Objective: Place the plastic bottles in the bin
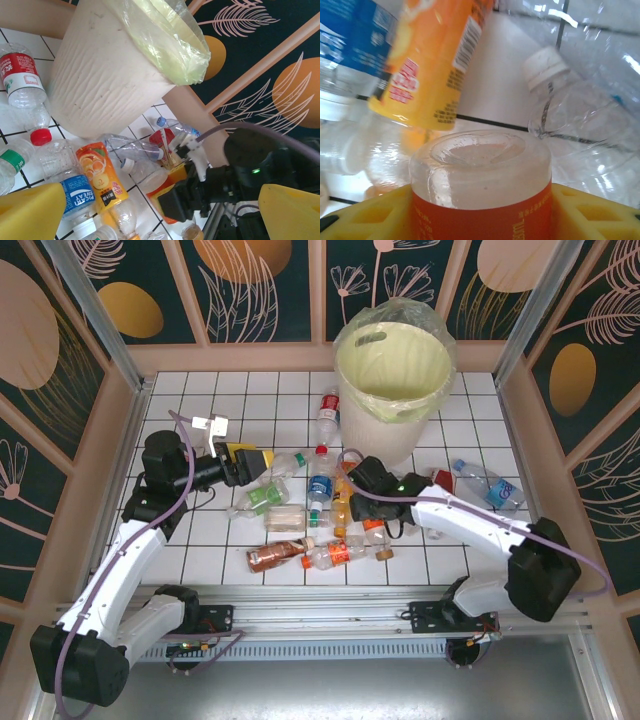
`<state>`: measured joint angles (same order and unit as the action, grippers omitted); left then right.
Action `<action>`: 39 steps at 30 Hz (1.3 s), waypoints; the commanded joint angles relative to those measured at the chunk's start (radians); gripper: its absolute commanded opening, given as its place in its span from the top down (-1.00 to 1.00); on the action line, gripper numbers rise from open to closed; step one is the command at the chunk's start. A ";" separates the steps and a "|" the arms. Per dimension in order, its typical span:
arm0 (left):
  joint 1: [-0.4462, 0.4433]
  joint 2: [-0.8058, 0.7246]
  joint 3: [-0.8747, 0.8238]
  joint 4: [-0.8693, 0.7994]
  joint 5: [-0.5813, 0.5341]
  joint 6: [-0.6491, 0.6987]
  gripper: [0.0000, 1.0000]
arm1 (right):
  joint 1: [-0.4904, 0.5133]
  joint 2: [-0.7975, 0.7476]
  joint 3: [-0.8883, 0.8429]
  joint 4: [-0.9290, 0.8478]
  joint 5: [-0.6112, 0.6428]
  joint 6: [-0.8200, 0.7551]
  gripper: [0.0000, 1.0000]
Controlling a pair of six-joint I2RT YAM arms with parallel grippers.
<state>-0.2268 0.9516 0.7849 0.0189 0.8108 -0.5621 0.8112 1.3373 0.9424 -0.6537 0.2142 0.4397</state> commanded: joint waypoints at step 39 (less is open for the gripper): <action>-0.005 -0.208 -0.056 0.388 -0.005 -0.076 -0.97 | -0.349 0.213 1.019 0.261 -0.132 -0.390 -0.15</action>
<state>-0.2283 0.7479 0.6922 0.3145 0.8036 -0.6334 0.4923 1.4975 1.8706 -0.4282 0.0349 0.1005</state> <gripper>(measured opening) 0.986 0.581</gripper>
